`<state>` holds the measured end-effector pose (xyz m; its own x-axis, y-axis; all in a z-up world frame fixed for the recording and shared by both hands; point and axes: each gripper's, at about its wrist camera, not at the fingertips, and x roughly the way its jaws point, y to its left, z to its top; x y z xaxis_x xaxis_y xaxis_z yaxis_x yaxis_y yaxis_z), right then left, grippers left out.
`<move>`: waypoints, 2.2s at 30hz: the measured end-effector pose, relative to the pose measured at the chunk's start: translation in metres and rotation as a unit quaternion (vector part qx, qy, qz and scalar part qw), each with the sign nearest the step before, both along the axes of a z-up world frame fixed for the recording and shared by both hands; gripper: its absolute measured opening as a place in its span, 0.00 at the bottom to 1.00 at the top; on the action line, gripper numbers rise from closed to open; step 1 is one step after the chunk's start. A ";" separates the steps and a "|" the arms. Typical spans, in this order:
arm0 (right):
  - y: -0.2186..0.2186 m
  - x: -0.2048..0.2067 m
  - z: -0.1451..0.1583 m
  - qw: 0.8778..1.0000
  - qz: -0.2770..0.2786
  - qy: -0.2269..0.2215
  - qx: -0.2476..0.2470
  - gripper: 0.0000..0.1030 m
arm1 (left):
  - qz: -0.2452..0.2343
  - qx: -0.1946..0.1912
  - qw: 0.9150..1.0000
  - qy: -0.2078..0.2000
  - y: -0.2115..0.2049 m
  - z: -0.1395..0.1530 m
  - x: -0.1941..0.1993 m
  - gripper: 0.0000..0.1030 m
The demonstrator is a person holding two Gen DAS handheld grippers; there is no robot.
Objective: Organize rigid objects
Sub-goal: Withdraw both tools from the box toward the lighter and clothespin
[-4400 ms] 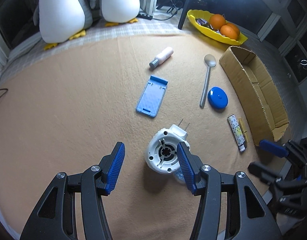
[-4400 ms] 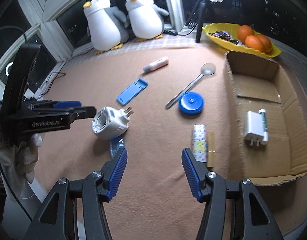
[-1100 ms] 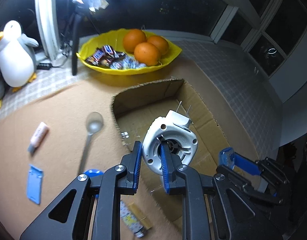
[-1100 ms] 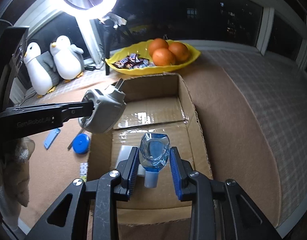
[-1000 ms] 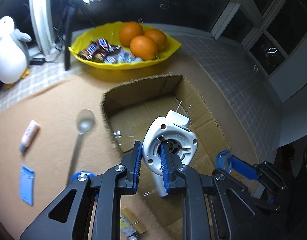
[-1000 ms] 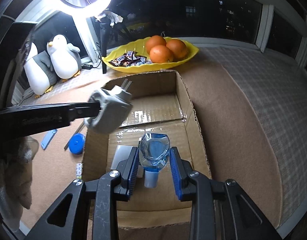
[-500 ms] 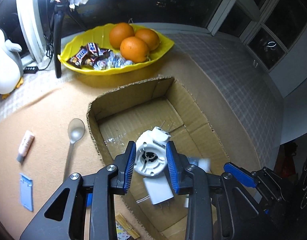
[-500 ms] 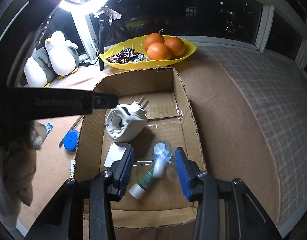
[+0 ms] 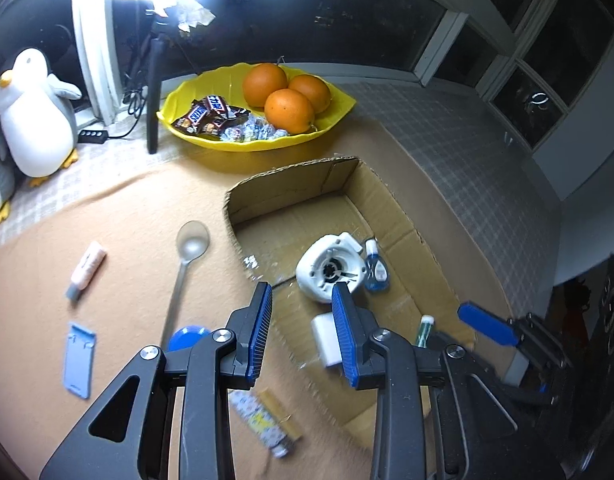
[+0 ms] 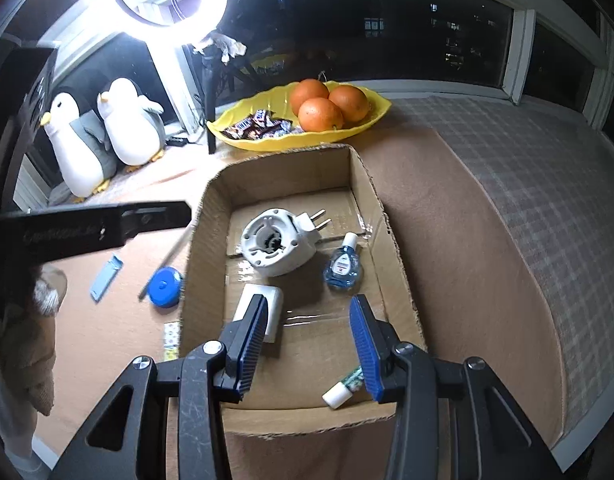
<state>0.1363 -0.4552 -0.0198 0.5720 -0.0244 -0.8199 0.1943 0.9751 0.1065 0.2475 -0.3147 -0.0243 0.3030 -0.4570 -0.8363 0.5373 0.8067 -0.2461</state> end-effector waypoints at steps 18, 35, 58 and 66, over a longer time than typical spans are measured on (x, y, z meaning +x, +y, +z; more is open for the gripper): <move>0.084 -0.008 0.026 0.997 0.063 -0.024 0.042 0.38 | 0.086 0.022 0.996 -0.007 0.151 -0.011 -0.011 0.29; 0.138 -0.019 -0.045 0.994 0.077 0.039 0.070 0.43 | 0.116 0.001 0.993 0.009 0.214 -0.026 -0.046 0.29; 0.156 0.039 -0.083 0.995 -0.001 0.094 -0.036 0.57 | 0.138 -0.045 0.989 0.002 0.277 -0.027 -0.061 0.29; 0.166 0.044 -0.091 0.989 -0.044 0.119 -0.071 0.57 | 0.131 -0.049 0.990 -0.007 0.277 -0.024 -0.064 0.29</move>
